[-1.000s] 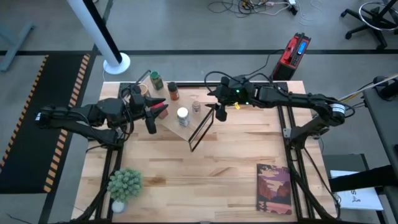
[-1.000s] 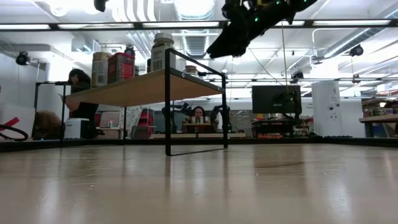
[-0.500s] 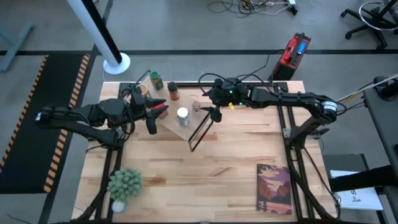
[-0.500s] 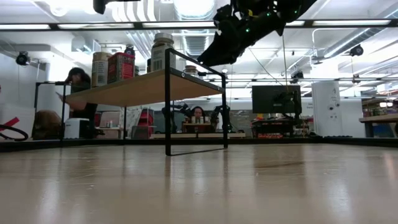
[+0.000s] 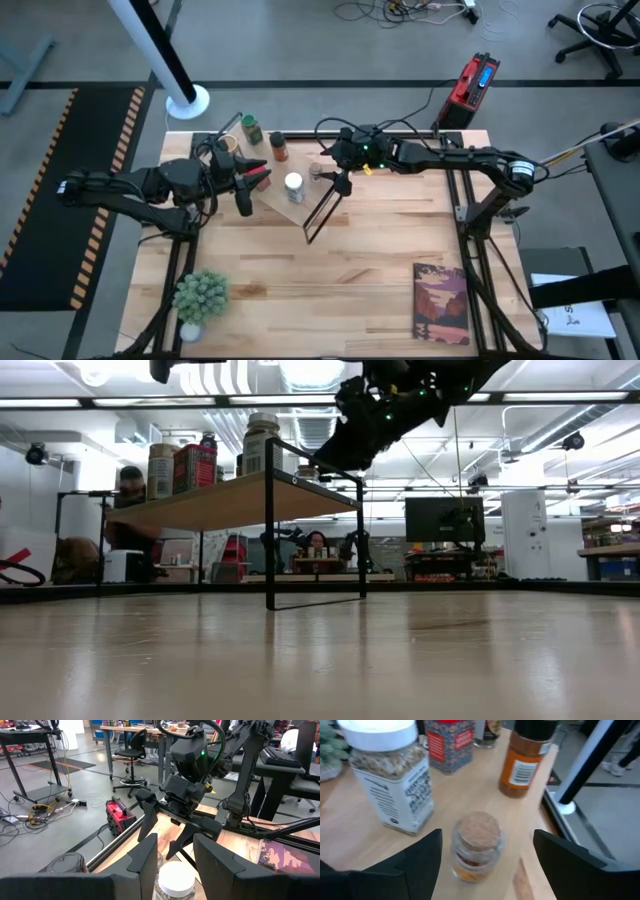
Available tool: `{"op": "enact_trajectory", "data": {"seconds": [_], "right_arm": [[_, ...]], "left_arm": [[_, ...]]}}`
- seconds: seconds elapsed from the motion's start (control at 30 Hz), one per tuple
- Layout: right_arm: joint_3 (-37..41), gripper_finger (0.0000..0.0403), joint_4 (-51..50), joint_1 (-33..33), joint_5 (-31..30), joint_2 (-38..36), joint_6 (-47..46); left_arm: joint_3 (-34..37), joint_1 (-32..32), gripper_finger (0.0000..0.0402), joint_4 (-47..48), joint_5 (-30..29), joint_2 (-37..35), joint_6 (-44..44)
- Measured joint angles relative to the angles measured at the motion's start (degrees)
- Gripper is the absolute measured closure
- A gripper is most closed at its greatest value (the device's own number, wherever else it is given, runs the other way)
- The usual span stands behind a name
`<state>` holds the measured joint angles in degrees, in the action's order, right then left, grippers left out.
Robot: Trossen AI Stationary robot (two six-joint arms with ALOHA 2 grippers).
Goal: Shelf spices
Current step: Remove the brown seasoning bottle from the shelf
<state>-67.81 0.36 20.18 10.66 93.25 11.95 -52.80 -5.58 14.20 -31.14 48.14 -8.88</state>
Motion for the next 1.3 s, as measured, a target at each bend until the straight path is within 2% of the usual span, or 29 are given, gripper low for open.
{"op": "enact_trajectory", "data": {"seconds": [0.43,0.87,1.3], "right_arm": [[-7.39,0.0120,-6.20,-0.09,1.82,5.36,0.51],[-7.89,0.0144,-7.33,-0.13,1.81,7.05,0.06],[-7.89,0.0189,-7.74,-0.11,1.83,7.07,-0.37]], "left_arm": [[0.02,0.00,0.0288,0.46,0.02,0.09,-0.66],[0.02,0.00,0.0288,1.87,0.15,0.13,-1.93],[0.02,0.00,0.0287,1.76,0.18,0.13,-2.12]]}}
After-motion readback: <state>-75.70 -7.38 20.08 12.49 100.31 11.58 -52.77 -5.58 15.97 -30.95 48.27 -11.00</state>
